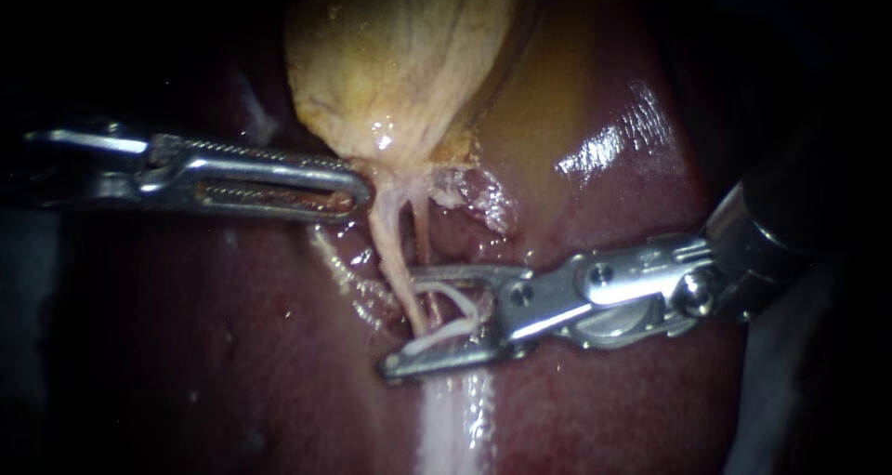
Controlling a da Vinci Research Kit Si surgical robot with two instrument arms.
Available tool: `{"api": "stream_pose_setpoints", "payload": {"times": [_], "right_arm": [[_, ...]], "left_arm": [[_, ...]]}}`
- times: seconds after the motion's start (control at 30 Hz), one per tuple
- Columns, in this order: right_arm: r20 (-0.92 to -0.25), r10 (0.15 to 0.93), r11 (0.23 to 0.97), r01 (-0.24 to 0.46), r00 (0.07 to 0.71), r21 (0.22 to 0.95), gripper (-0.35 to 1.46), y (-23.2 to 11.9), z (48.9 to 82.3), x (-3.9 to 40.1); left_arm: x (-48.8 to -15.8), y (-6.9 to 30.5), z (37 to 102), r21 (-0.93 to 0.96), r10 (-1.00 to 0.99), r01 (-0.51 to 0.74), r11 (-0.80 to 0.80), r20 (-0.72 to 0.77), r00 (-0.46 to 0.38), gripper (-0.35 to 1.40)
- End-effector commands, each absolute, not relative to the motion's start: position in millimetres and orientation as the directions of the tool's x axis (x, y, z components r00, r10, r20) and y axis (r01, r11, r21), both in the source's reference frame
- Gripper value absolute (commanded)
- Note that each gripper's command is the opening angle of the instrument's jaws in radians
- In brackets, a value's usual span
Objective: Clipping first clip left tube
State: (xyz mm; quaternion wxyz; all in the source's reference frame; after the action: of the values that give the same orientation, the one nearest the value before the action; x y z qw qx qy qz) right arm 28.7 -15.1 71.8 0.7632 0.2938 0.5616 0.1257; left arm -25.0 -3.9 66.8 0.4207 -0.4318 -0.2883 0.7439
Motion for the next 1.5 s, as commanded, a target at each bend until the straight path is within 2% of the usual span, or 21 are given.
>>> {"api": "stream_pose_setpoints", "payload": {"times": [0.03, 0.5, 0.67, 0.77, 0.93, 0.97, 1.5], "right_arm": [[-0.781, 0.523, 0.794, 0.14, 0.341, 0.592, 0.5, -15.2, 71.9, 28.8], [-0.753, 0.553, 0.755, 0.168, 0.356, 0.633, 0.47, -16.7, 73.1, 29.8], [-0.748, 0.559, 0.748, 0.172, 0.359, 0.641, 0.38, -16.6, 73.2, 29.8], [-0.744, 0.563, 0.743, 0.175, 0.36, 0.646, 0.23, -16.5, 73.3, 29.6], [-0.704, 0.6, 0.706, 0.163, 0.381, 0.69, -0.3, -16.3, 73.7, 28.9], [-0.702, 0.598, 0.705, 0.163, 0.386, 0.69, -0.35, -16.3, 73.8, 28.7], [-0.682, 0.604, 0.691, 0.156, 0.412, 0.706, -0.35, -16.6, 73.8, 28.6]], "left_arm": [[-25.1, -3.9, 66.9, -0.792, 0.875, -0.377, -0.48, -0.4, -0.273, -0.35], [-25.1, -3.9, 66.8, -0.792, 0.875, -0.378, -0.479, -0.4, -0.273, -0.35], [-25.2, -3.9, 66.8, -0.792, 0.875, -0.378, -0.479, -0.4, -0.272, -0.35], [-25.2, -3.9, 66.8, -0.792, 0.875, -0.378, -0.479, -0.4, -0.272, -0.35], [-25.2, -3.9, 66.8, -0.792, 0.875, -0.378, -0.479, -0.4, -0.272, -0.35], [-25.2, -3.9, 66.8, -0.792, 0.875, -0.378, -0.479, -0.4, -0.272, -0.35], [-25.1, -3.9, 66.9, -0.792, 0.875, -0.377, -0.48, -0.4, -0.273, -0.35]]}}
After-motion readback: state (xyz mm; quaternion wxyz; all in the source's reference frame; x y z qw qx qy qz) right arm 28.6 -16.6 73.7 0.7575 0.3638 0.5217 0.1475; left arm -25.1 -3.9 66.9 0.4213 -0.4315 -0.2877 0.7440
